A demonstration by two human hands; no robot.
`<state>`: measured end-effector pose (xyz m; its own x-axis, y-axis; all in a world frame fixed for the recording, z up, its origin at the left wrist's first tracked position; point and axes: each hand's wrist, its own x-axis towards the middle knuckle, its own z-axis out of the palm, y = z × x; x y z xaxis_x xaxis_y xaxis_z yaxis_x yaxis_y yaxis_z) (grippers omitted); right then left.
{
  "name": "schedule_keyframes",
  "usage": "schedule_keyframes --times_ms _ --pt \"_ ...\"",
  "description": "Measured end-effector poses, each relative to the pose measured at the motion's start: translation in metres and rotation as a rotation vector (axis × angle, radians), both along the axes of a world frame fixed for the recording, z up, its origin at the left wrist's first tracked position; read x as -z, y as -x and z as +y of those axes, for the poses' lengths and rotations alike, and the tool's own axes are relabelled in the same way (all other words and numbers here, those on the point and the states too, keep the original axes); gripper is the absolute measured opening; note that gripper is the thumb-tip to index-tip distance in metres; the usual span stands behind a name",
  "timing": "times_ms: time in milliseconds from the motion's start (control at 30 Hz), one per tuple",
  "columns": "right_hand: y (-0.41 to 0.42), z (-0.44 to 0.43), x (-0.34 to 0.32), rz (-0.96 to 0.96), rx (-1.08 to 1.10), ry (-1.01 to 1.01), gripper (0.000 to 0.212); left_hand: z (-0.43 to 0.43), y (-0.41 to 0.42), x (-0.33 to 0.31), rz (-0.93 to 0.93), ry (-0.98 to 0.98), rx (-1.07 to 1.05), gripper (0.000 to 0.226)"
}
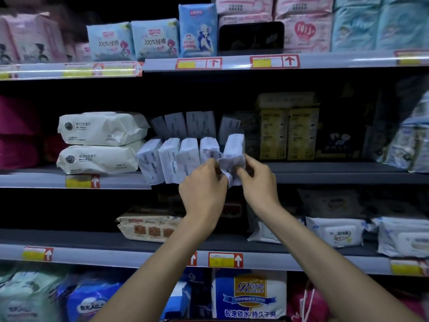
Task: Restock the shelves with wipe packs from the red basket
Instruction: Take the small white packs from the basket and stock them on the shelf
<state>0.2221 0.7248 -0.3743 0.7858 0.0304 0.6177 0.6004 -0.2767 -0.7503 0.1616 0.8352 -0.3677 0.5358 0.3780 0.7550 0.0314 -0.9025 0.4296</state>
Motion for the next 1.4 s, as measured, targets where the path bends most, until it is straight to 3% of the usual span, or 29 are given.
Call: schedule_keyframes --times_ms 533,1000,1400 --pt "0.018 -0.015 -0.005 0.01 -0.123 -0.103 0.029 -0.021 0.006 0.003 -0.06 -0.068 0.094 0.018" --pt "0.014 -0.001 -0.009 0.042 -0.017 -0.102 0.029 -0.017 0.004 -0.004 0.0 -0.011 0.074 0.025" --pt "0.02 -0.004 -0.01 0.084 0.013 -0.065 0.031 -0.014 0.019 0.001 0.071 -0.026 0.116 0.018"
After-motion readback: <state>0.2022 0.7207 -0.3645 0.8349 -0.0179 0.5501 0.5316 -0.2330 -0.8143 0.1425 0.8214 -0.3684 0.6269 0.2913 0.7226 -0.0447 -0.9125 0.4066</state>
